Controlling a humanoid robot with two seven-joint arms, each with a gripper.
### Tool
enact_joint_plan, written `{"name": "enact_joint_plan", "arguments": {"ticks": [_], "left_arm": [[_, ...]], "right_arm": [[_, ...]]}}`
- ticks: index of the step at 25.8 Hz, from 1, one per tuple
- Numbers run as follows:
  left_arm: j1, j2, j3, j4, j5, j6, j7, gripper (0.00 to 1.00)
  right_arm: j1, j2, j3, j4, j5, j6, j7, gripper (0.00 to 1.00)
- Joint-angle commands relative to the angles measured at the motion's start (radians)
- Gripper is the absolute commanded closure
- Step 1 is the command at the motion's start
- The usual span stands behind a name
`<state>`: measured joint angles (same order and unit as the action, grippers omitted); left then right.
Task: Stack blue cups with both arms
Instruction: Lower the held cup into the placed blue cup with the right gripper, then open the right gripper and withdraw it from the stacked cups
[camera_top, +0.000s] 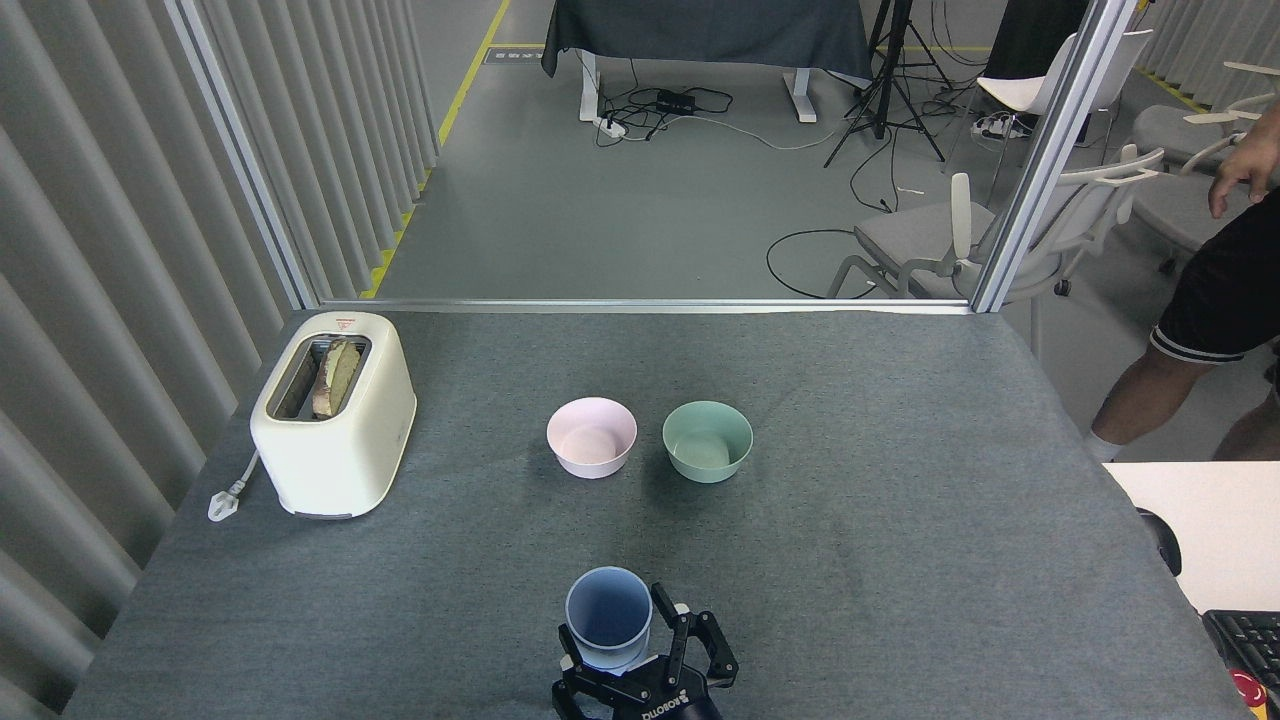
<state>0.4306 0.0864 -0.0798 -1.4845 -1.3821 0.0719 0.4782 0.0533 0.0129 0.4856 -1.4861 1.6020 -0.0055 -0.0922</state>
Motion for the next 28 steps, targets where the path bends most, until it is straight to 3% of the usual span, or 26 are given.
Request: {"name": "enact_joint_plan", "arguments": {"ticks": [1, 8, 12, 17, 20, 22, 28], "left_arm": [[0.0, 0.0, 0.0, 0.007, 0.0, 0.0, 0.002, 0.0], [0.0, 0.001, 0.002, 0.007, 0.0, 0.002, 0.002, 0.0], [0.0, 0.001, 0.002, 0.006, 0.0, 0.002, 0.002, 0.0], [-0.026, 0.015, 0.006, 0.004, 0.0, -0.001, 0.002, 0.0], [-0.029, 0.015, 0.006, 0.0, -0.002, -0.006, 0.002, 0.0], [-0.033, 0.015, 0.006, 0.0, -0.002, -0.009, 0.002, 0.0], [-0.047, 0.029, 0.005, 0.007, -0.005, -0.049, 0.003, 0.0]], "right_arm": [[-0.001, 0.004, -0.005, -0.003, -0.004, 0.001, -0.009, 0.0], [-0.016, 0.033, -0.016, -0.112, -0.014, 0.001, -0.147, 0.0], [0.003, 0.018, -0.179, -0.132, -0.017, -0.004, -0.149, 0.0], [0.178, -0.06, -0.397, -0.131, -0.089, -0.126, -0.221, 0.0], [0.309, -0.07, -0.521, -0.131, -0.137, -0.186, -0.294, 0.0], [0.346, -0.083, -0.579, -0.12, -0.143, -0.205, -0.3, 0.0], [0.399, -0.106, -0.585, -0.091, -0.143, -0.218, -0.305, 0.0]]}}
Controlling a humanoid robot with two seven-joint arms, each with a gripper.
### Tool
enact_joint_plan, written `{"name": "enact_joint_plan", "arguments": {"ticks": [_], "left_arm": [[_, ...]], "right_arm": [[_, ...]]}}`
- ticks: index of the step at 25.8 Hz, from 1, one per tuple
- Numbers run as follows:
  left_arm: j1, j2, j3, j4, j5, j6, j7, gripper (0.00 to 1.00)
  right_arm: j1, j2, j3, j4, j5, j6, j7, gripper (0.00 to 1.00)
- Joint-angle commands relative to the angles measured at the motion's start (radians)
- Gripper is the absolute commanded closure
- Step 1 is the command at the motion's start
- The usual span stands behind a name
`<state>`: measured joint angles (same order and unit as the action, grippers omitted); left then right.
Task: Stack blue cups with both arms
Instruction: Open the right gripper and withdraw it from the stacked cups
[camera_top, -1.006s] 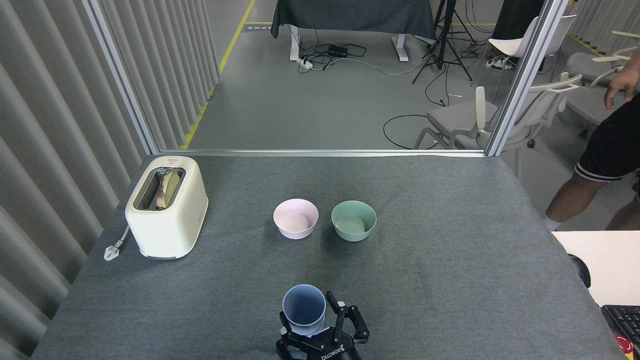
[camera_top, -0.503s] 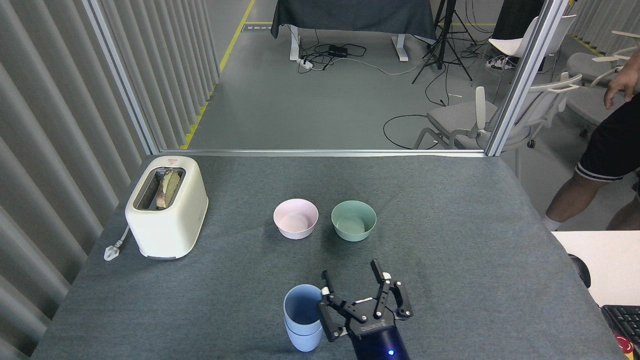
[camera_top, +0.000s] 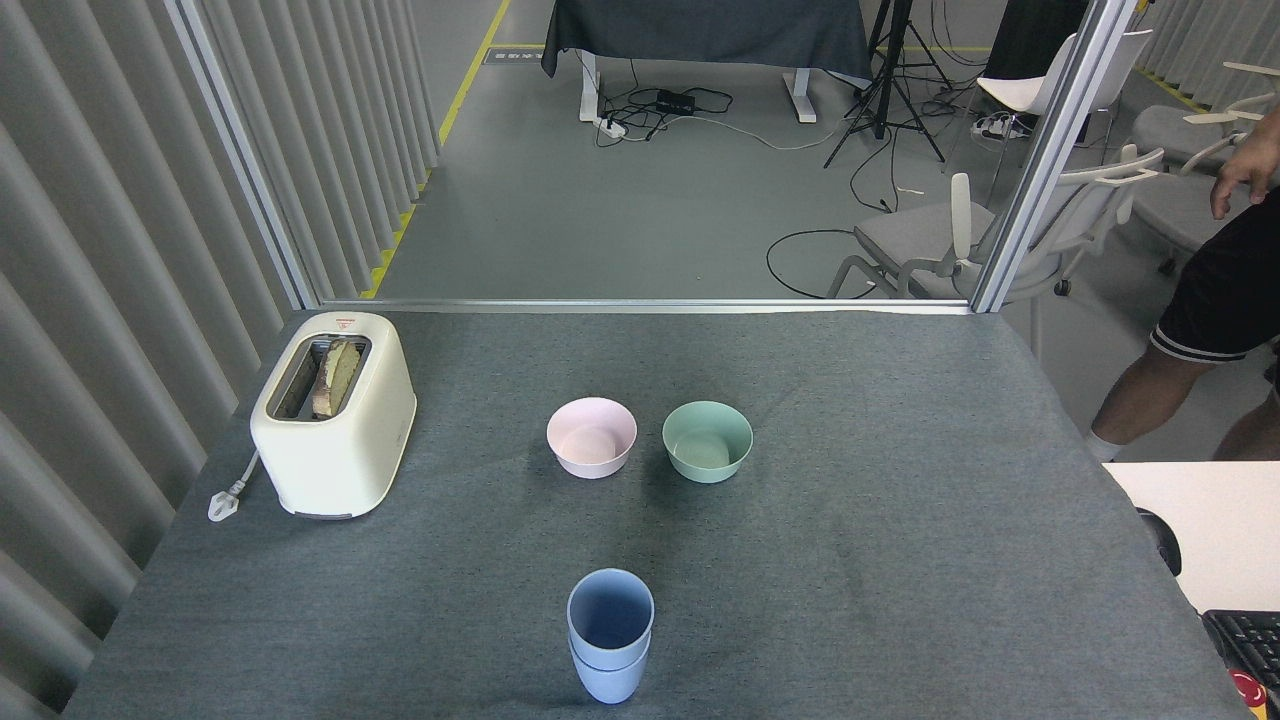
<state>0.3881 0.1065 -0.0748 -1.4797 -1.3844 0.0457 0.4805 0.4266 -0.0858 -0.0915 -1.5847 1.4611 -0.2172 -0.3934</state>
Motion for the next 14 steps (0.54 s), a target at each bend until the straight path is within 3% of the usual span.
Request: {"name": "enact_joint_plan", "arguments": {"ticks": [1, 14], "left_arm": [[-0.005, 0.015, 0.0, 0.003, -0.002, -0.029, 0.001, 0.0], [-0.003, 0.019, 0.004, 0.004, -0.004, -0.029, 0.01, 0.0]], "right_arm": [[0.026, -0.008, -0.005, 0.006, -0.002, -0.007, -0.004, 0.0], [0.061, -0.015, -0.01, 0.003, -0.002, -0.06, -0.007, 0.0]]}}
